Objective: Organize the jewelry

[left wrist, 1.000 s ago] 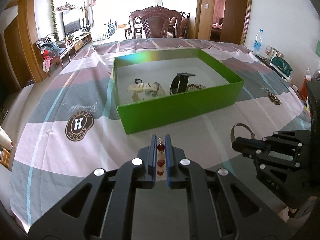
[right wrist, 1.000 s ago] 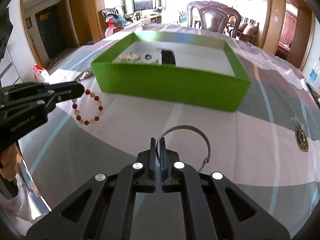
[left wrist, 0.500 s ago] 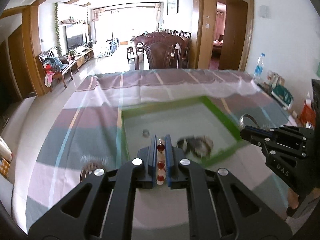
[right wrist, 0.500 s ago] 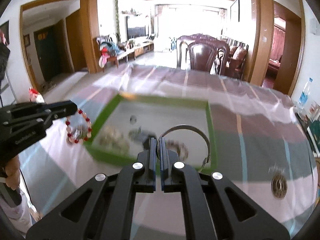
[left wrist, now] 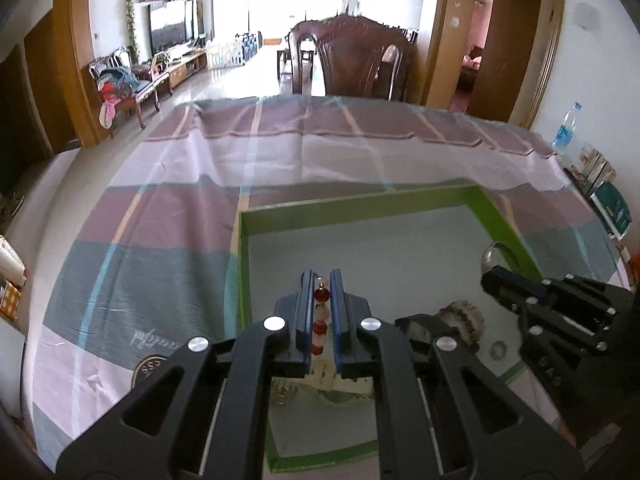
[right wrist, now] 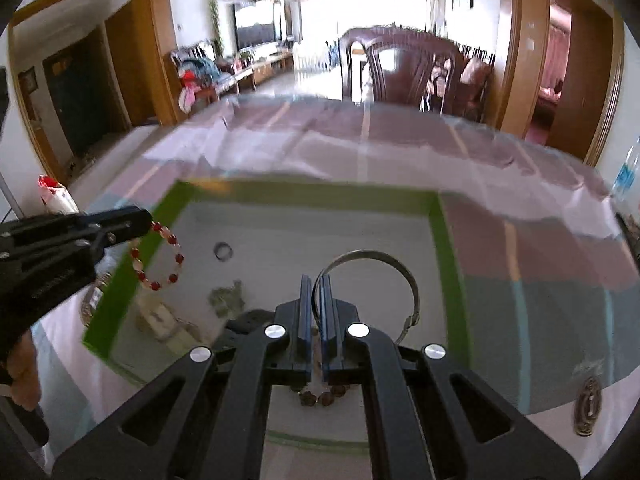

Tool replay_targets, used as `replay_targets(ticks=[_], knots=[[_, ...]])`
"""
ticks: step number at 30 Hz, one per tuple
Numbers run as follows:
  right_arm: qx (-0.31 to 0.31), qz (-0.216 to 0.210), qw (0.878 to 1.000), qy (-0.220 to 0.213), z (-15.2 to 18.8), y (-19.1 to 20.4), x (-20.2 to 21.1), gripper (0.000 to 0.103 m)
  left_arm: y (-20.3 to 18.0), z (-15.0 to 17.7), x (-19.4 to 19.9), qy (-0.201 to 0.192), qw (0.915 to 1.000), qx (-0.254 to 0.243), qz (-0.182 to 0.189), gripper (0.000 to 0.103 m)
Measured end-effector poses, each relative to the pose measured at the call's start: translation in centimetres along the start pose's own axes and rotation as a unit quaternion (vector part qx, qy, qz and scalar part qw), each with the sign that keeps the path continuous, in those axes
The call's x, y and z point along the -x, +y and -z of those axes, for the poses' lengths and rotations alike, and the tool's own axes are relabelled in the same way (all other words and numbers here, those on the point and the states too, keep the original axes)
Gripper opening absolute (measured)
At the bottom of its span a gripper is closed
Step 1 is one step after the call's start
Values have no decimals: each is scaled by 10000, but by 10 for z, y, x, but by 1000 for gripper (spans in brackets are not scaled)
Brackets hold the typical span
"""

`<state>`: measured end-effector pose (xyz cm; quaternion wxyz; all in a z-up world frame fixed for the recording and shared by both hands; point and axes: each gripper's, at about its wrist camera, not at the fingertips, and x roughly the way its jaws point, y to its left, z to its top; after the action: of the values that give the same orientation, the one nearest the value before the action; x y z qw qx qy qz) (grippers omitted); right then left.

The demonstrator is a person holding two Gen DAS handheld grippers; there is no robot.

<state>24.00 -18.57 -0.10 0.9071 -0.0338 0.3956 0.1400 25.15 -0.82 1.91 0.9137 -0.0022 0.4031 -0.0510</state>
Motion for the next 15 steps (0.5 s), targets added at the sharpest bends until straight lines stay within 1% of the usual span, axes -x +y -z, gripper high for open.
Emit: replay_targets(ticks=[1, 2, 3, 4, 6, 9, 10, 11, 13, 14, 15], knots=[[-21, 9, 10000, 70, 2, -1, -6, 5, -1, 1, -4, 20, 10000, 5, 5, 9], [-36, 31, 9999, 115, 4, 0, -10, 7, -1, 2, -7, 17, 10000, 2, 7, 11], [-47, 54, 9999, 138, 6, -1, -11, 16, -1, 3, -9, 28, 10000, -3, 8, 23], [-64, 60, 9999, 140, 8, -2, -11, 21, -1, 4, -9, 48, 10000, 2, 3, 32], [-106, 52, 9999, 58, 9, -3, -2, 44, -1, 6, -5, 24, 10000, 11, 70, 39], [-145, 118, 9997, -184, 13, -3, 27, 55, -3, 13, 13, -149, 9999, -40, -10, 44], [-145, 115, 9994, -296, 18, -3, 43, 62, -5, 20, 25, -274, 9996, -93, -73, 49], [-156, 105, 9991, -387, 22, -4, 53, 70, -5, 25, 33, -368, 9992, -115, -119, 51], [-189, 185, 9980, -583, 36, -4, 78, 79, -7, 39, 54, -577, 9980, -124, -210, 57], [-187, 257, 9970, -702, 48, -4, 92, 83, -8, 52, 67, -690, 9973, -106, -234, 57], [-189, 324, 9962, -780, 59, -2, 103, 85, -9, 61, 77, -784, 9966, -95, -234, 57]])
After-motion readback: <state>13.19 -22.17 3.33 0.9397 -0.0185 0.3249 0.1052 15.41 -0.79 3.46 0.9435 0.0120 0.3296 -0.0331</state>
